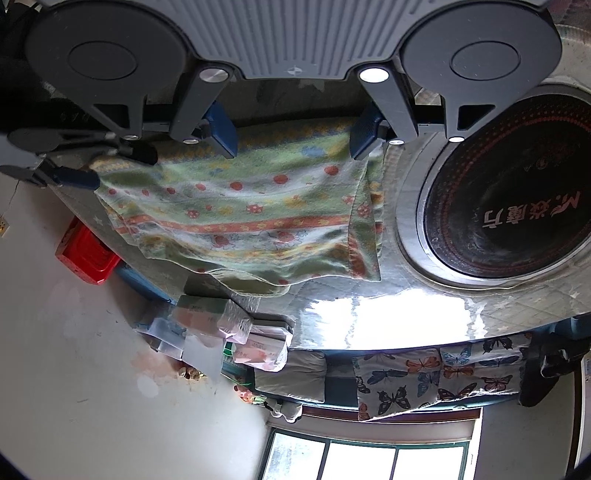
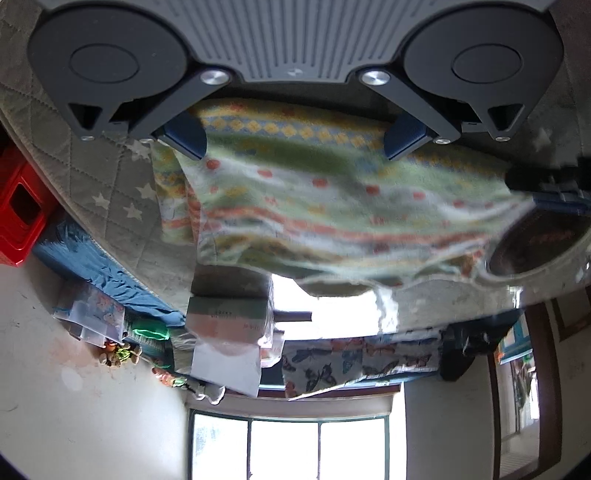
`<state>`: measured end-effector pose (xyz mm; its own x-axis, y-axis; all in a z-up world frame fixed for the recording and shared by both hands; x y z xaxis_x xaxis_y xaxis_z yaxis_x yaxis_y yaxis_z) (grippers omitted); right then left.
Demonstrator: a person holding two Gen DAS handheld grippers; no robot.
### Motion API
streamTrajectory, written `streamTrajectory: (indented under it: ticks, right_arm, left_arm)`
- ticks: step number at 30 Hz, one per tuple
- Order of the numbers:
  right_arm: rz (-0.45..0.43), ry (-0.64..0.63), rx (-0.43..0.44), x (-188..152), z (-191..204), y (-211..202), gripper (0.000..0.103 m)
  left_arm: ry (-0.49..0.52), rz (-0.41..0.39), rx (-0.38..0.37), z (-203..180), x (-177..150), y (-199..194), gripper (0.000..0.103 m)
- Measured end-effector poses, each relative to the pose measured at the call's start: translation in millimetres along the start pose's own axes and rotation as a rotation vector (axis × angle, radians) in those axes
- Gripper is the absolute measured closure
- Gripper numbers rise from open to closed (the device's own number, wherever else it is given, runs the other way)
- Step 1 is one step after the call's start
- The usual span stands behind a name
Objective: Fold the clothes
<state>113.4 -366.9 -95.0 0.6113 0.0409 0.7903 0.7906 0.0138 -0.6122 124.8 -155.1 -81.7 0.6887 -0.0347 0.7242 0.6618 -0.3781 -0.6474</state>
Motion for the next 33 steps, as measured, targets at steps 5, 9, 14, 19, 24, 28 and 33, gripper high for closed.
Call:
streamTrajectory:
  ticks: [5, 9, 14, 19, 24, 28, 33]
  right_arm:
    - [-0.023, -0.003, 0.032, 12, 16, 2, 0.0]
    - [0.017, -0.037, 0.037, 5, 29, 15, 0.0]
    - [0.036, -0.04, 0.039, 1, 32, 18, 0.0]
    - [0.034, -0.035, 0.051, 3, 36, 18, 0.0]
    - [0.033, -0.031, 0.064, 4, 40, 18, 0.0]
    - [0.029, -0.019, 0.07, 5, 39, 14, 0.0]
    - [0.032, 0.012, 0.055, 1, 29, 5, 0.0]
  left_arm:
    - [-0.01, -0.003, 0.02, 5, 0, -2, 0.032]
    - [-0.024, 0.005, 0.046, 12, -1, -1, 0.032]
    - [-0.039, 0.022, 0.07, 24, -6, 3, 0.031]
    - [-0.053, 0.016, 0.076, 28, -3, -1, 0.031]
    - [-0.058, 0.035, 0.098, 32, -6, 0, 0.023]
    - [-0.039, 0.029, 0.088, 28, -6, -4, 0.015]
    - [-0.02, 0.026, 0.074, 20, -7, -8, 0.001]
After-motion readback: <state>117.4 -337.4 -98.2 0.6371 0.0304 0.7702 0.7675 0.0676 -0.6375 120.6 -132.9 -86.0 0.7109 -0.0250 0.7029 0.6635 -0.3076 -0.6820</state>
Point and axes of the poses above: each gripper's, at about its wrist camera, not at the fingertips, and y roughly the way its jaws point, z to its left, x to its top, the point moved 10 cm from there along y, roughly the way its jaws point, and after that the axes turned 3 degrees about -x, right-handed, at the moved point
